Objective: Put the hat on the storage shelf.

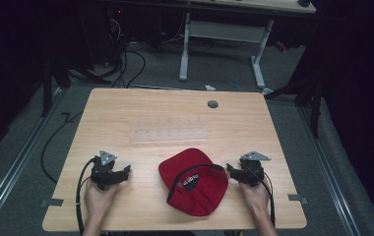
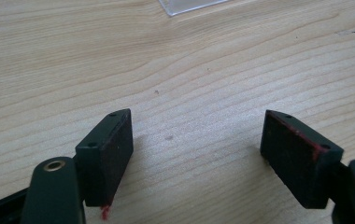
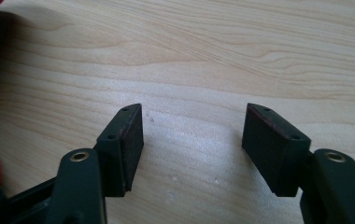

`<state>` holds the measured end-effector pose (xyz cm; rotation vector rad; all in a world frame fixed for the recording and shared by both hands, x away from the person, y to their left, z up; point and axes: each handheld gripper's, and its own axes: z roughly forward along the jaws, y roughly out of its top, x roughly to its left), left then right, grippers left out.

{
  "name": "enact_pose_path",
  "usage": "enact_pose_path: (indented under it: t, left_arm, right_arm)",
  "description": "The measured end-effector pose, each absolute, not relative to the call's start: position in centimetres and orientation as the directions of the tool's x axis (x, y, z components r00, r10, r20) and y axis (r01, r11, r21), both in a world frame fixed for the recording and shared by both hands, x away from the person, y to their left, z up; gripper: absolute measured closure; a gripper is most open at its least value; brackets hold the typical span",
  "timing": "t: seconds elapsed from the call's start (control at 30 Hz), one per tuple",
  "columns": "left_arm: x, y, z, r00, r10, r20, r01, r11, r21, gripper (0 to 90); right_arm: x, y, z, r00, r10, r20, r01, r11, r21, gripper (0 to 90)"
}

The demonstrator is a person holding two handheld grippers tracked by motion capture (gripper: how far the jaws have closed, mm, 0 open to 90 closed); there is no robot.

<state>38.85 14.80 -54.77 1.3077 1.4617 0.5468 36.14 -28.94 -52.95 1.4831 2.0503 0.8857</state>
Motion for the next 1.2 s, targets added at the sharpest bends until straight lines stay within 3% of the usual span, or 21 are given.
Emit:
enact_pose_path:
  t: [0.4, 1.2]
  left_arm:
    - [38.8, 14.8, -54.8, 0.149, 0.908, -0.391, 0.428, 0.298, 0.853, 25.7]
    - [38.9, 14.8, -54.8, 0.149, 0.908, -0.391, 0.428, 0.298, 0.853, 25.8]
  right_arm:
    - [34.1, -29.8, -52.1, -0.326, 0.942, 0.083, 0.640, 0.156, 0.752, 40.9]
    - [29.5, -30.4, -48.8, -0.392, 0.914, 0.103, 0.538, 0.137, 0.832, 38.3]
